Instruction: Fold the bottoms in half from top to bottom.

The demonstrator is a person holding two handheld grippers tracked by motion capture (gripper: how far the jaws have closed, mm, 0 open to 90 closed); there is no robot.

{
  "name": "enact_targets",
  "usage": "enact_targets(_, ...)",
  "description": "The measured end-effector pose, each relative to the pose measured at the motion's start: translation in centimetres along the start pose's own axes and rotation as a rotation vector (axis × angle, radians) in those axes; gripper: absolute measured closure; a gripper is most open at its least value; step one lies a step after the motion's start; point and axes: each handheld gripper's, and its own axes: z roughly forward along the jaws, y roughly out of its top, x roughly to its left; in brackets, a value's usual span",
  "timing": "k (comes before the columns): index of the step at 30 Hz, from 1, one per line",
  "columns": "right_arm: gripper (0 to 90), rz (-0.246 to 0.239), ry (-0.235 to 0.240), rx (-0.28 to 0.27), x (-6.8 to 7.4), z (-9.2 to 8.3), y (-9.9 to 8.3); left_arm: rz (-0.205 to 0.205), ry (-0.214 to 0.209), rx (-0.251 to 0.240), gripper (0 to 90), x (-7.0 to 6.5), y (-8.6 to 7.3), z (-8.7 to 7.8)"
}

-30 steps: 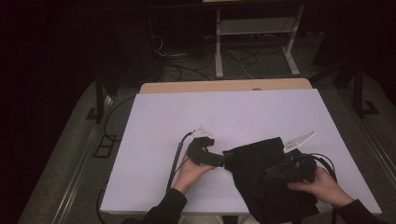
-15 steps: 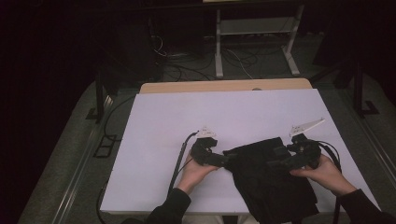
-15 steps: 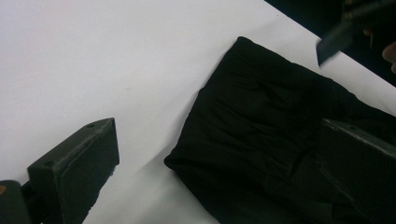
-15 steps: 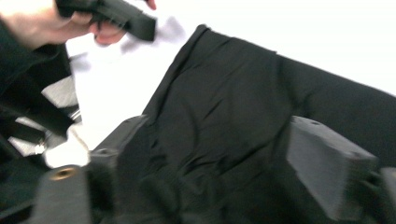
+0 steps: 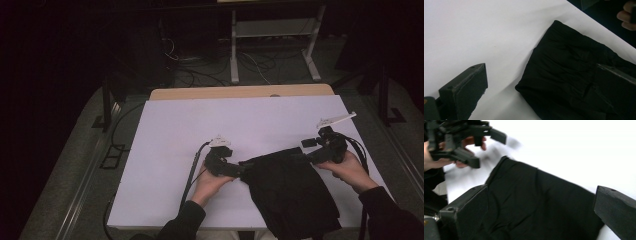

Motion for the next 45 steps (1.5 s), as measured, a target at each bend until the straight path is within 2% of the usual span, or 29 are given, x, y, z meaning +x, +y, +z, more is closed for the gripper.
enact_targets(11, 0.1, 0.068, -0.022, -0.004, -3.6, 0.9, -0.3, -0.046, -0.013, -0.008, 0.0, 0.6, -0.1, 0.7)
enact_targets(19, 2.1, 0.1, -0.047, 0.01, -5.6, 1.5, -0.8, -0.058, -0.021, 0.008, 0.0, 0.8, -0.4, 1.4)
enact_targets(24, 6.1, 0.1, -0.045, 0.019, -6.0, 1.8, -1.1, -0.055, -0.034, 0.029, 0.0, 0.8, -0.5, 1.7)
enact_targets(37, 13.5, 0.087, -0.05, 0.056, -6.2, 2.4, -1.3, -0.06, -0.058, 0.035, 0.4, 0.5, -0.7, 2.2)
enact_targets(45, 19.6, 0.071, -0.046, 0.08, -6.0, 3.1, -1.3, -0.039, -0.081, 0.041, 5.5, 0.1, -0.9, 2.6)
